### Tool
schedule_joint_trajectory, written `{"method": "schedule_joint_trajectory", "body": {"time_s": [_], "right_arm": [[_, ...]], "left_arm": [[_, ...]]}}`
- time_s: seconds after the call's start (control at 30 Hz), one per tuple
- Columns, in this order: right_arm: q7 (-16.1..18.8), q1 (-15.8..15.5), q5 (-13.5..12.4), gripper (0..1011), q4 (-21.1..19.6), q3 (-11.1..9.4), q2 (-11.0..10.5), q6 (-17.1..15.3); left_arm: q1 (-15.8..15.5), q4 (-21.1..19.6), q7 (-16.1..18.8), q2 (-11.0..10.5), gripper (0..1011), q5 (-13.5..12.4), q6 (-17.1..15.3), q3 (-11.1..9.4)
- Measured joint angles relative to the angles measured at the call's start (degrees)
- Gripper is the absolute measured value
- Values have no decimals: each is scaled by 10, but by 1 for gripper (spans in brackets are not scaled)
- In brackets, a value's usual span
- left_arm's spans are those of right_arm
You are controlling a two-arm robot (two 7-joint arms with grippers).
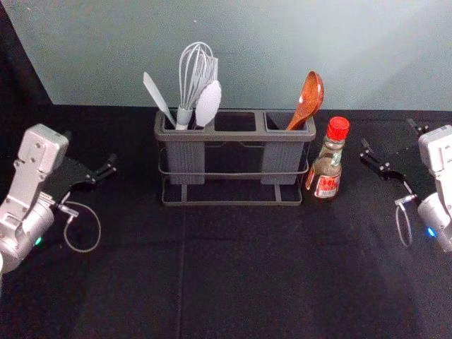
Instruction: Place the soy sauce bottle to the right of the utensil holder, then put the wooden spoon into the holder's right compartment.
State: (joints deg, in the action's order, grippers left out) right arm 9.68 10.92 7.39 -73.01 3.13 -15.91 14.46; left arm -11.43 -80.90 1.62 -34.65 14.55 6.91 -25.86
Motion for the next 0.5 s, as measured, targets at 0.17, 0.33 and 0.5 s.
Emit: {"method": "schedule_joint_trajectory", "body": {"time_s": [0.17,0.33,0.5], "right_arm": [[0,0,0,1002,0,0,0,0],[0,0,0,1002,-1,0,0,1],[0,0,0,1002,-1,0,0,1]], "left_arm": [[0,0,0,0,1011,0,0,0],[0,0,0,0,1011,0,0,0],[0,0,0,0,1011,0,0,0]]}}
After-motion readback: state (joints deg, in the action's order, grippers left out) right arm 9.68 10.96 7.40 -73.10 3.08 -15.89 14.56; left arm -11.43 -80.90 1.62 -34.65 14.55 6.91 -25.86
